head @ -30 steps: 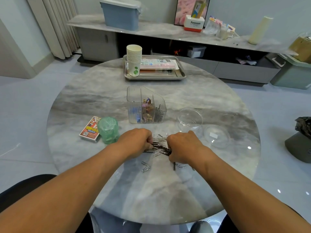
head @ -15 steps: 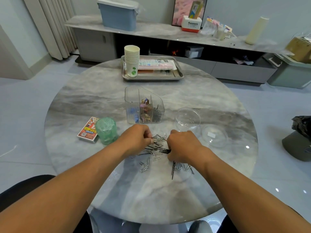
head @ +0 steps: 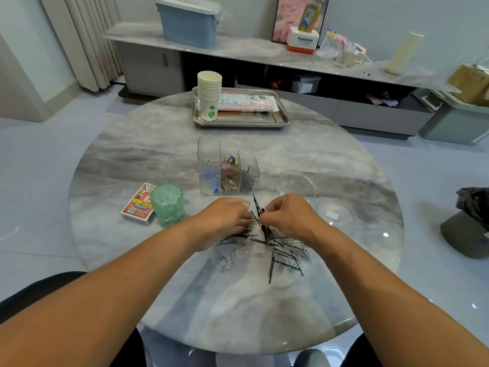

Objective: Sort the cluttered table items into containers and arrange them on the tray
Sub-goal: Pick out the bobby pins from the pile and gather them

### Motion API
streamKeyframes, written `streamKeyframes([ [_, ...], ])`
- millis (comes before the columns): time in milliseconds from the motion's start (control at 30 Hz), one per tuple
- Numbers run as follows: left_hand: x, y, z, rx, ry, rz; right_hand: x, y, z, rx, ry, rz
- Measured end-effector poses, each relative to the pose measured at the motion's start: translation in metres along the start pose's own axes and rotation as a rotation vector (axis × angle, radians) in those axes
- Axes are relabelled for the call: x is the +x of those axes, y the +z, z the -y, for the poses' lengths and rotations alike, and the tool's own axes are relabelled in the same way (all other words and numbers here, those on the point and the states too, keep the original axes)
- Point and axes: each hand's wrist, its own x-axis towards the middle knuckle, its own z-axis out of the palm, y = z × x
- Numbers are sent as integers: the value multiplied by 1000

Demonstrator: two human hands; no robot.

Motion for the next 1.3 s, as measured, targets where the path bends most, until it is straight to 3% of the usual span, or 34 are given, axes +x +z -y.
streamKeyframes([
  [100, -6, 10, 0, -244, -88, 96, 2, 6, 3, 135, 15, -25],
  [533, -2, 4, -2, -414, -172, 138, 2, 16, 7, 523, 84, 105],
  [800, -3, -2, 2, -372, -140, 247, 0, -4, 10, 550, 136, 231],
  [1033, -6, -2, 1, -291, -142, 265, -1, -11, 8, 553, 81, 102],
  [1300, -11, -1, 0, -247, -173, 361, -1, 0, 8, 409, -16, 80],
])
